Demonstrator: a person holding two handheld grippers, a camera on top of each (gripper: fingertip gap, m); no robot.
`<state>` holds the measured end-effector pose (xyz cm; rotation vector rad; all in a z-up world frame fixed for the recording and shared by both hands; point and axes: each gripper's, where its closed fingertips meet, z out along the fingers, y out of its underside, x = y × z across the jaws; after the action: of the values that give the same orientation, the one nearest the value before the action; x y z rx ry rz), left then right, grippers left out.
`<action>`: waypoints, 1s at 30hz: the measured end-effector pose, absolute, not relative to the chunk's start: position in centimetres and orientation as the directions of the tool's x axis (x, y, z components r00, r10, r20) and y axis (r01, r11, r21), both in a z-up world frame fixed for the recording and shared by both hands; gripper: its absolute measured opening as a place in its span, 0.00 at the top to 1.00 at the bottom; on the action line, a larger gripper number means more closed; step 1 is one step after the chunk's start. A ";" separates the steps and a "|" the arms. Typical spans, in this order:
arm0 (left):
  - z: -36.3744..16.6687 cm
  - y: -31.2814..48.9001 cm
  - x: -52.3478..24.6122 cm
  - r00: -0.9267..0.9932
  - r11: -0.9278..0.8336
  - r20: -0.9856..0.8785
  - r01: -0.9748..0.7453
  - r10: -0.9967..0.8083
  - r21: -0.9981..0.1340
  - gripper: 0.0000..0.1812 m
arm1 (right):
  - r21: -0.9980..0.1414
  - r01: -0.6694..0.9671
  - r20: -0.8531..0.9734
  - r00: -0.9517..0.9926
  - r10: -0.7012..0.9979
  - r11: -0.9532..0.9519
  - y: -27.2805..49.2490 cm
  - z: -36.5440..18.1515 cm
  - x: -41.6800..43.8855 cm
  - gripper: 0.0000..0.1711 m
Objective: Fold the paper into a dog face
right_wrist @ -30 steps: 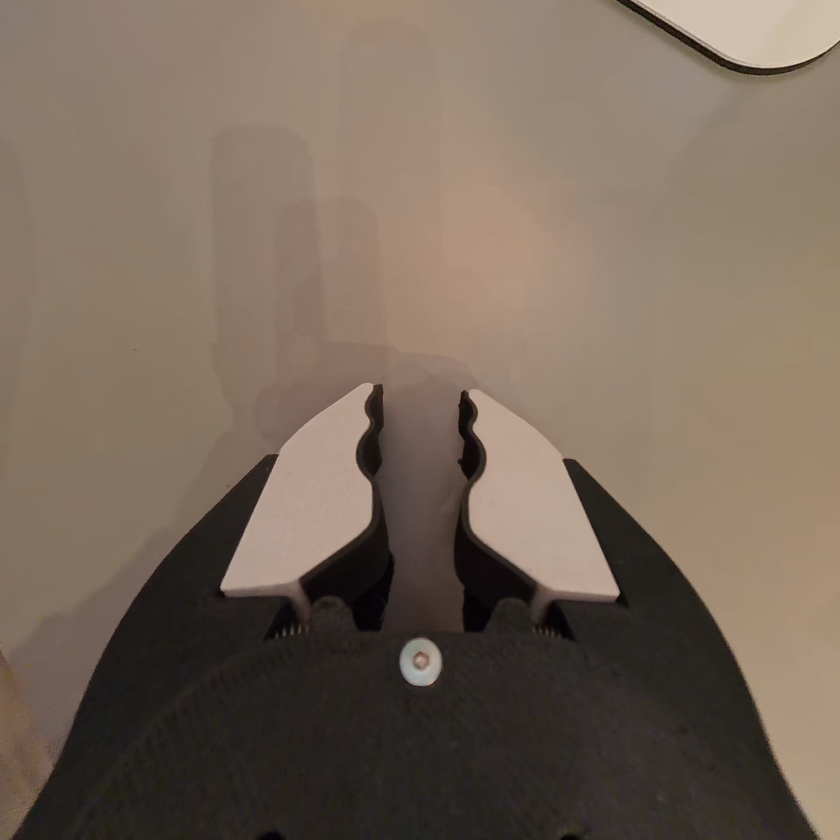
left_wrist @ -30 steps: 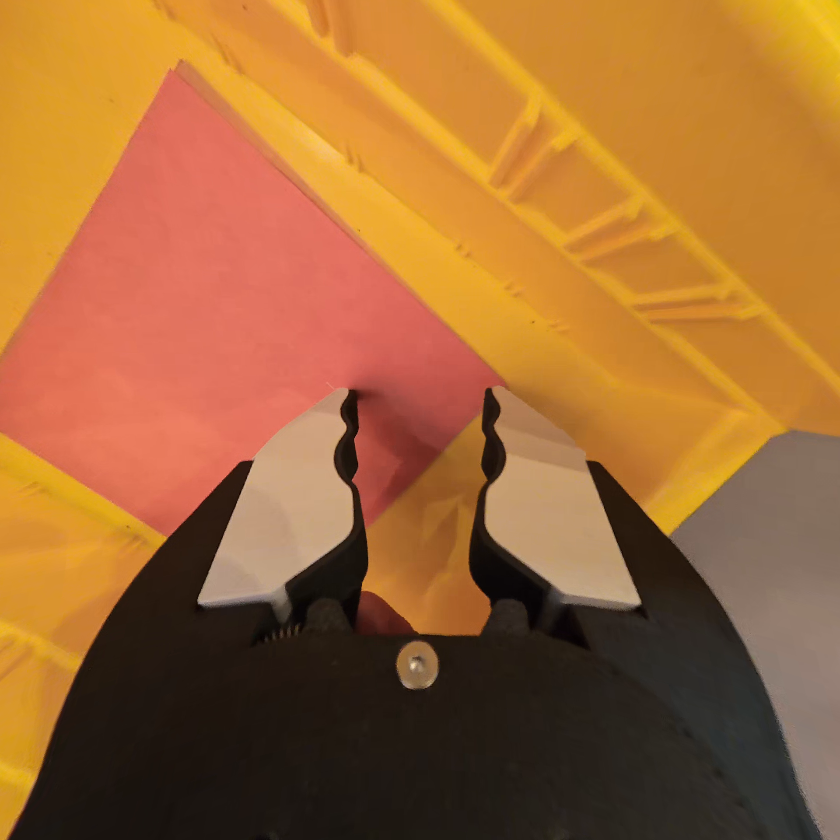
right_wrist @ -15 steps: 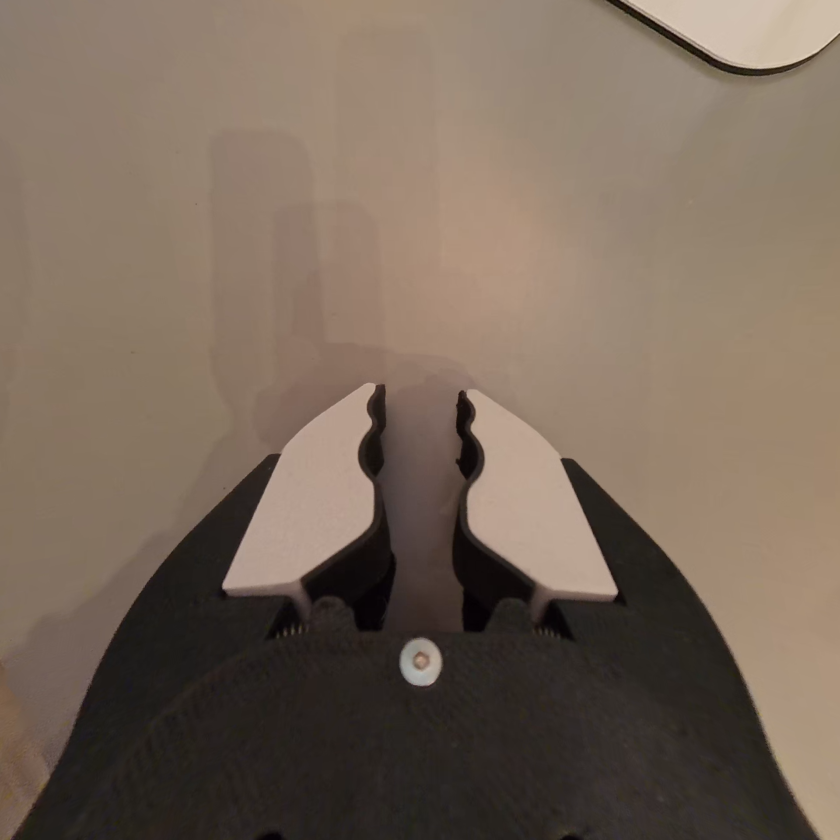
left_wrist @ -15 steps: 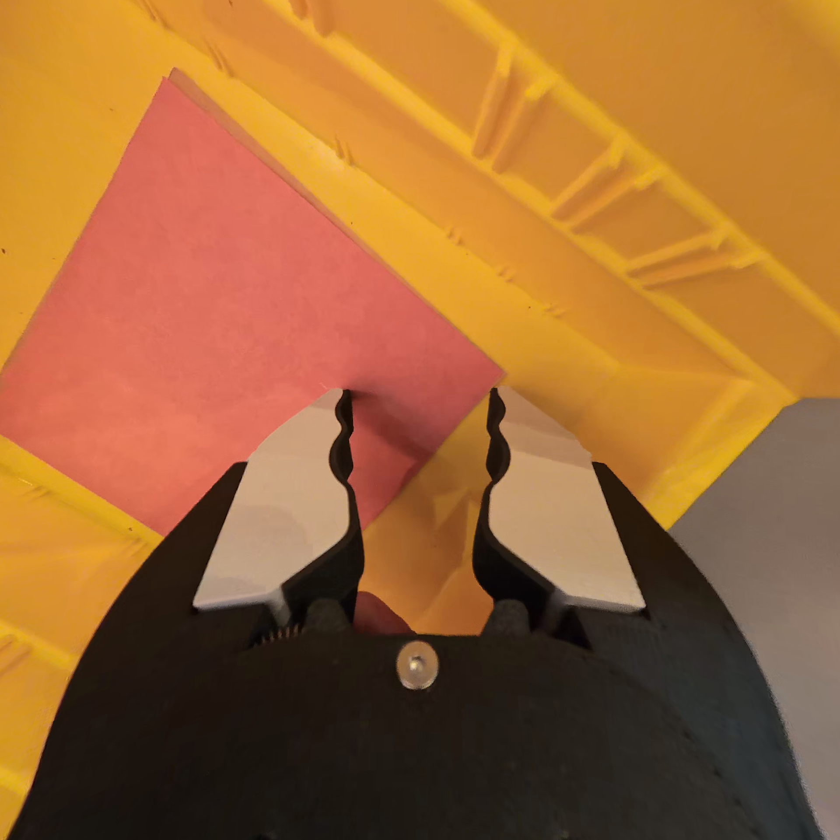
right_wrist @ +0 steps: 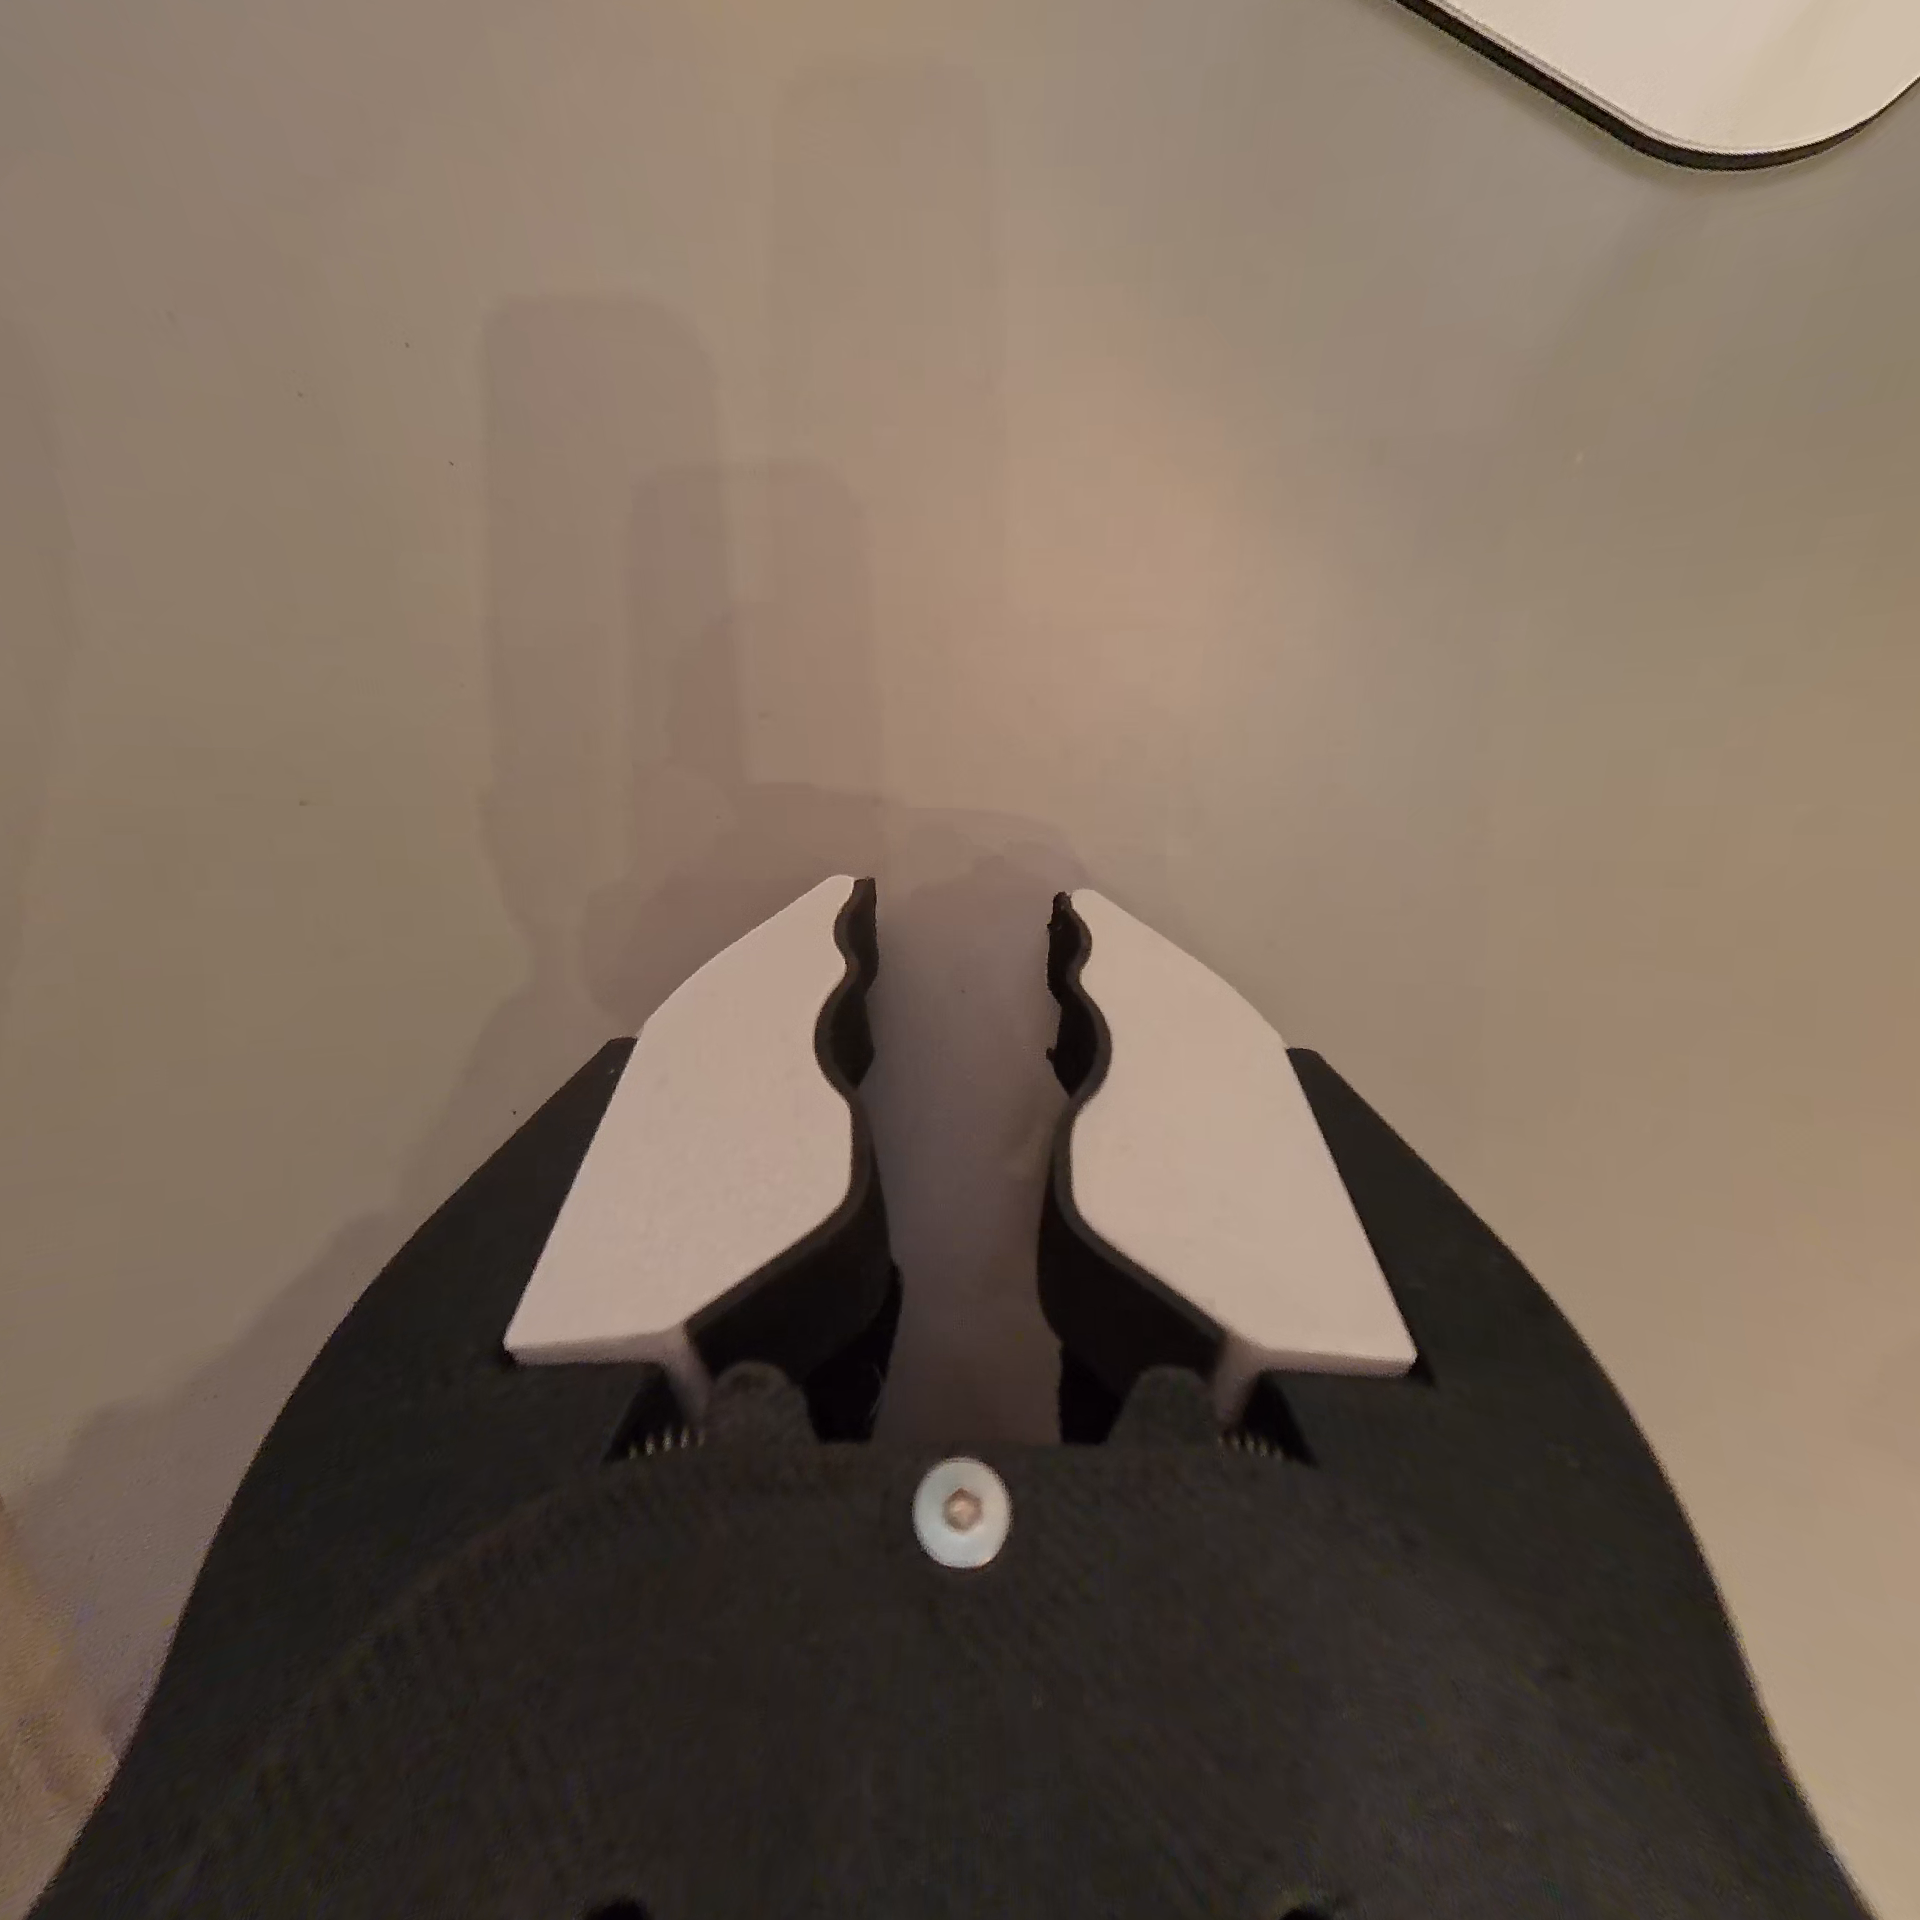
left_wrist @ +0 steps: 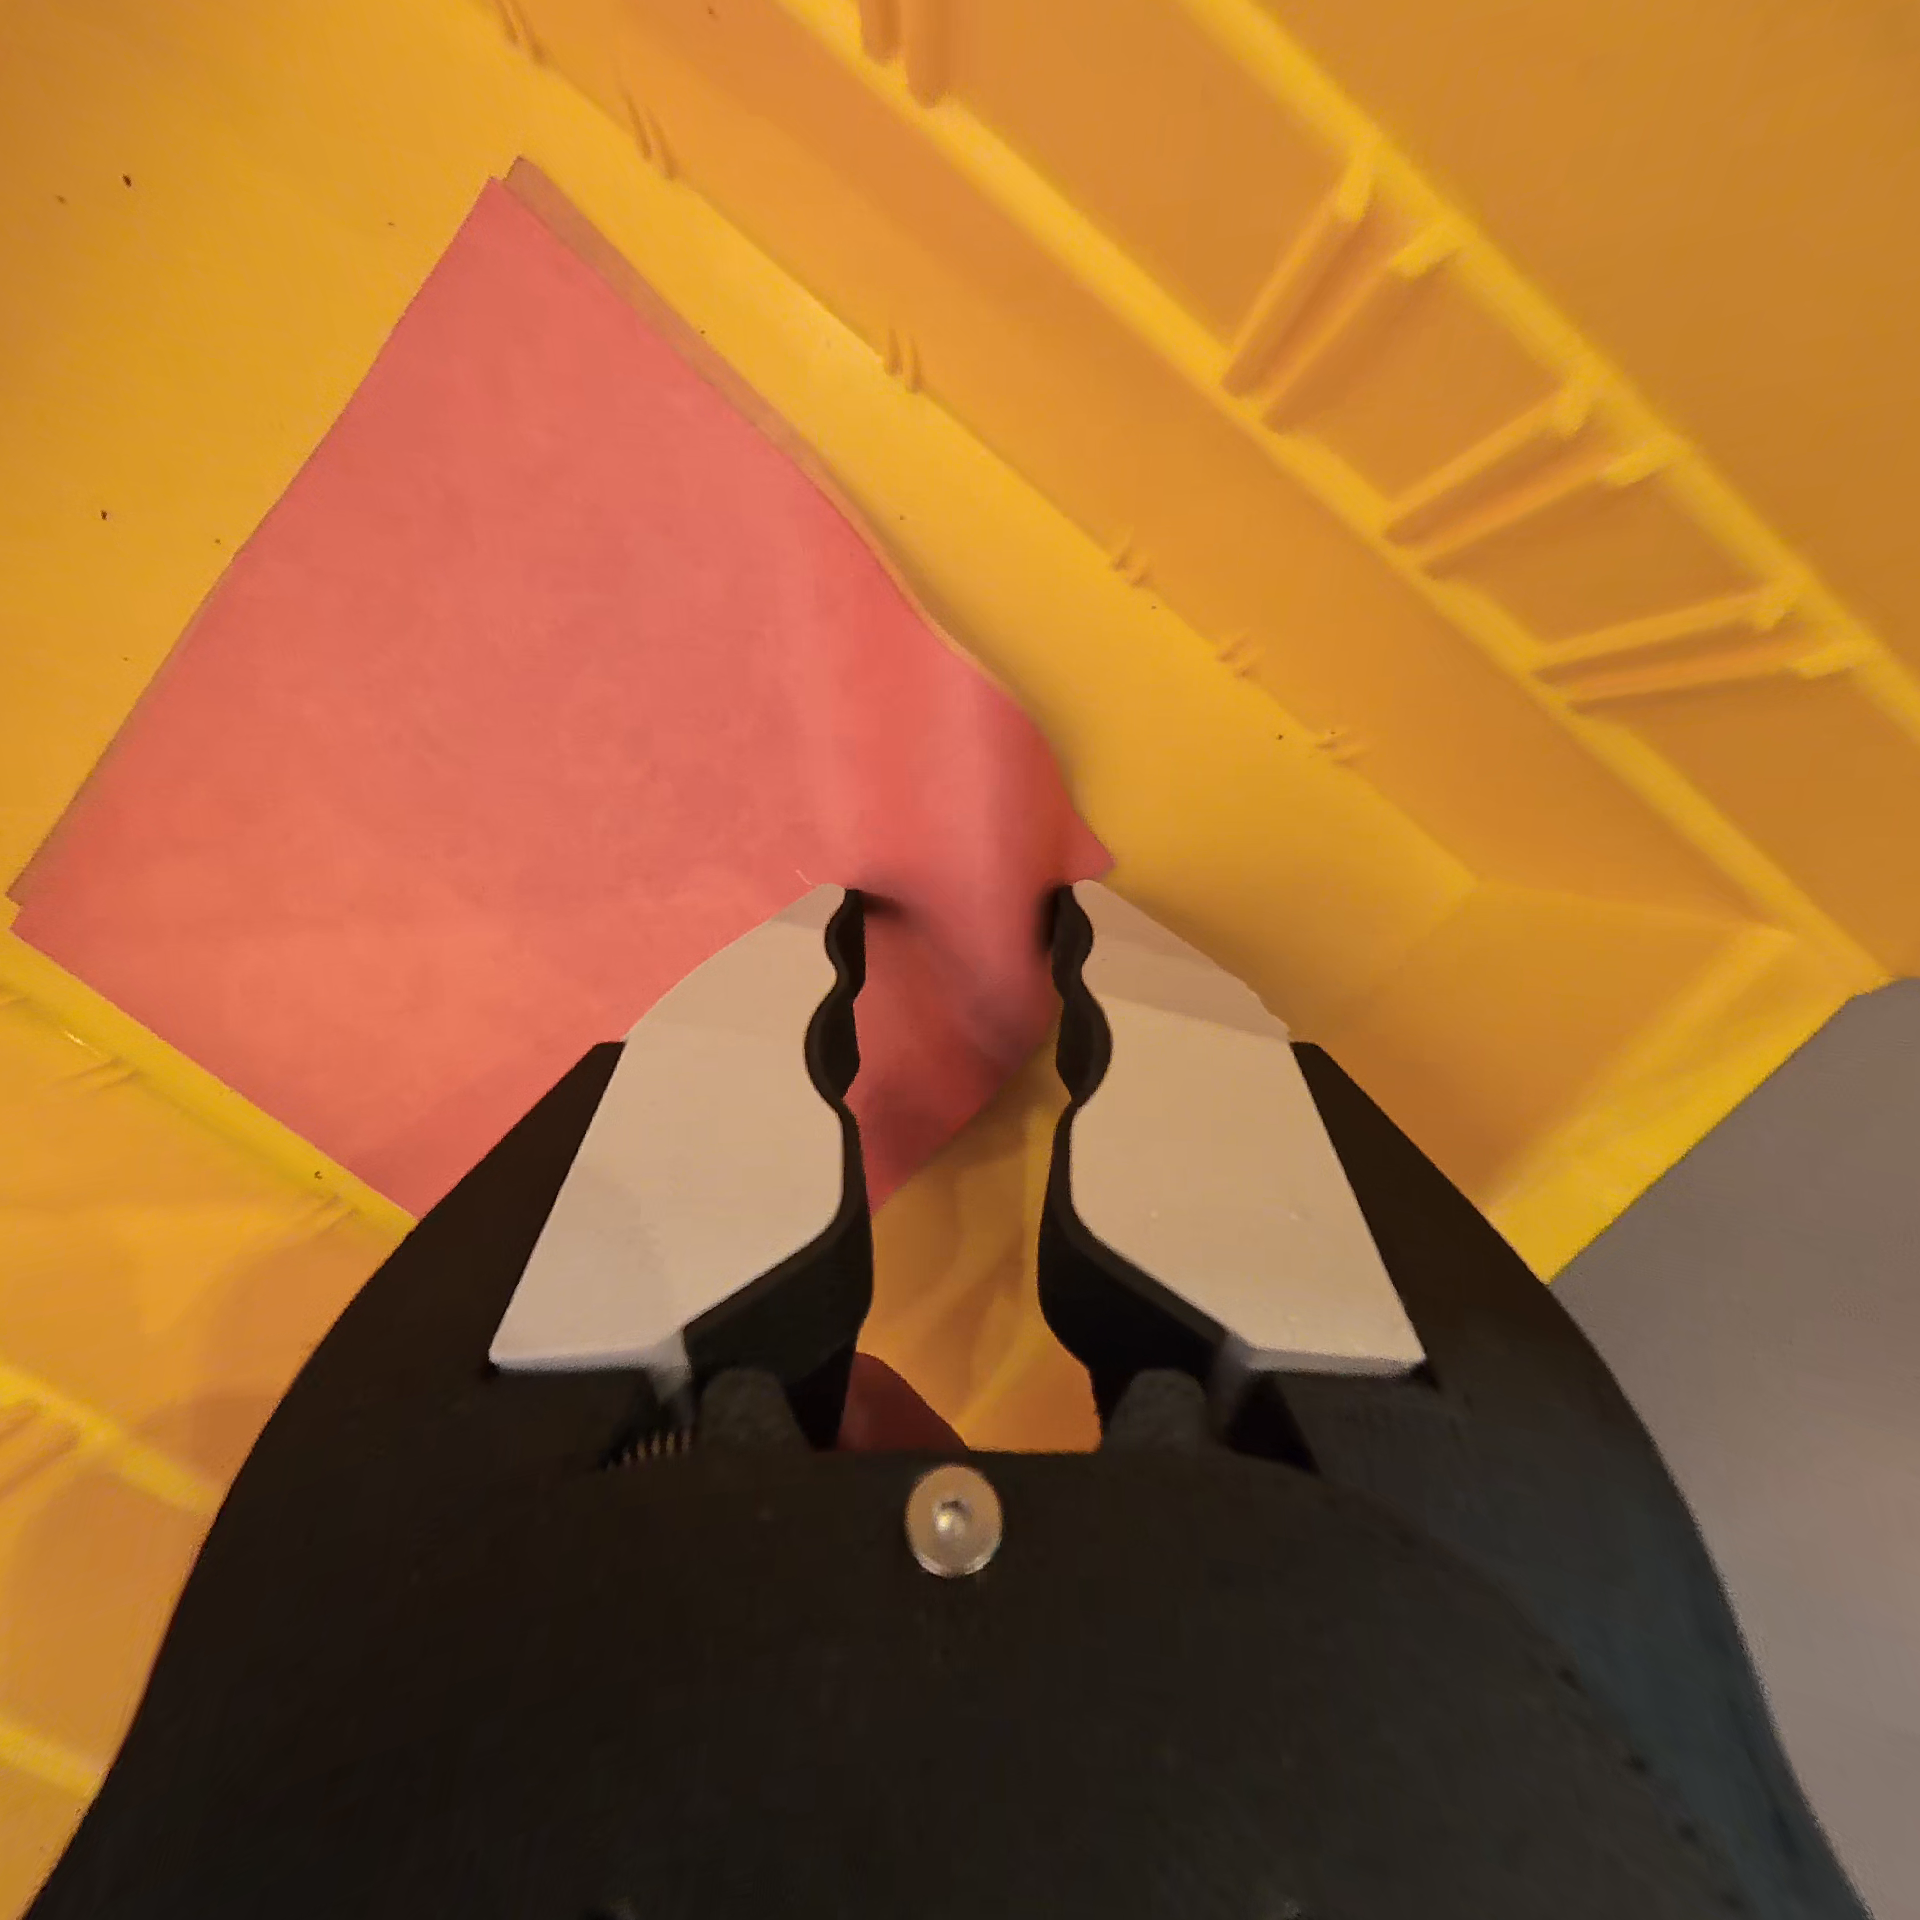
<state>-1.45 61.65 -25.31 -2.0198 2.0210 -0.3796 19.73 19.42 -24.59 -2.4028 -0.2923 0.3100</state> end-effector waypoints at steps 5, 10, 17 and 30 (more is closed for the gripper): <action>-25.2 61.6 -1.4 0.019 -0.035 0.047 -0.925 -0.999 -0.379 0.81 | -0.662 0.125 -0.145 0.946 0.290 -0.739 19.4 -24.6 19.7 0.82; -24.9 61.6 -1.4 0.036 -0.074 0.103 -0.915 -0.994 -0.396 0.78 | -0.663 0.121 -0.148 0.946 0.288 -0.739 19.4 -24.6 19.7 0.82; -24.9 61.9 -1.3 0.071 -0.122 0.142 -0.910 -0.987 -0.395 0.80 | -0.664 0.117 -0.152 0.946 0.287 -0.738 19.4 -24.6 19.8 0.82; -24.9 61.9 -1.2 0.087 -0.138 0.147 -0.910 -0.985 -0.390 0.83 | -0.665 0.112 -0.159 0.945 0.287 -0.739 19.4 -24.6 19.7 0.82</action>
<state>-1.22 61.89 -24.91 -2.1603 1.9191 -0.5587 19.74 19.41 -24.60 -2.3988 -0.2803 0.3280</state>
